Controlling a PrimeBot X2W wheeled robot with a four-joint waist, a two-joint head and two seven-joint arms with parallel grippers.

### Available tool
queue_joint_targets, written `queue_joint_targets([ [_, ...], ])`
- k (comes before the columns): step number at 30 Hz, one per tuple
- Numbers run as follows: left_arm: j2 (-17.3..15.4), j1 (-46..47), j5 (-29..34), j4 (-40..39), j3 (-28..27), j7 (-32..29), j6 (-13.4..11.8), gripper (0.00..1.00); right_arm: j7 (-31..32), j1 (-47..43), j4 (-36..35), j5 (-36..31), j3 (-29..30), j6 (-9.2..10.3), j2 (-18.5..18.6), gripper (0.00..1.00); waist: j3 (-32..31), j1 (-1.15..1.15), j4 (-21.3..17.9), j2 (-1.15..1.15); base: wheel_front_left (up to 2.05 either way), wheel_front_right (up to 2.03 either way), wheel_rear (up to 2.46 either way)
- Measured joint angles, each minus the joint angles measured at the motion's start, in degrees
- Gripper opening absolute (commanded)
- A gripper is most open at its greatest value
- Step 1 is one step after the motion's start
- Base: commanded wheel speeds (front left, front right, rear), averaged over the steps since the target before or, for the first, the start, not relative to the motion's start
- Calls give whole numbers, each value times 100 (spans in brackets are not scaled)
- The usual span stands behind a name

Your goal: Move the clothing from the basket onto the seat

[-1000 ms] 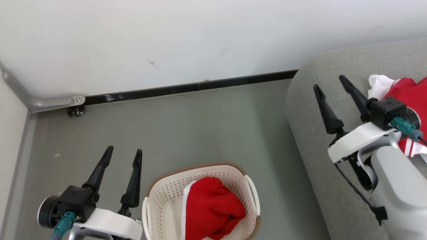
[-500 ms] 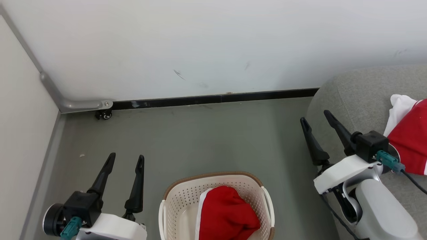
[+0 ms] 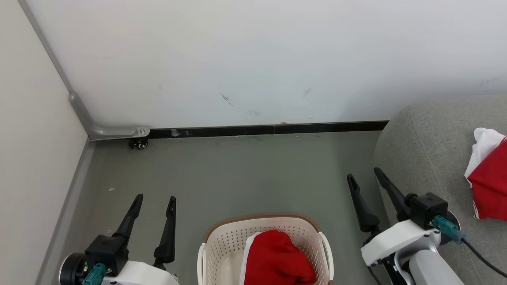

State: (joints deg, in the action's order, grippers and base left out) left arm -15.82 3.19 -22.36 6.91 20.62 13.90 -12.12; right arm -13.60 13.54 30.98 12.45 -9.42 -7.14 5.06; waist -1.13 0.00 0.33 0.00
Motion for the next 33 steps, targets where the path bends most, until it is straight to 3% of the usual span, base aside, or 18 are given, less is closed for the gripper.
queue_joint_targets([
  [33, -65, -201, 288, 294, -41, 24, -235, 100, 563, -1014, -1029, -648, 336, 0, -200, 100, -15, -1, -145, 0, 0, 0, 0],
])
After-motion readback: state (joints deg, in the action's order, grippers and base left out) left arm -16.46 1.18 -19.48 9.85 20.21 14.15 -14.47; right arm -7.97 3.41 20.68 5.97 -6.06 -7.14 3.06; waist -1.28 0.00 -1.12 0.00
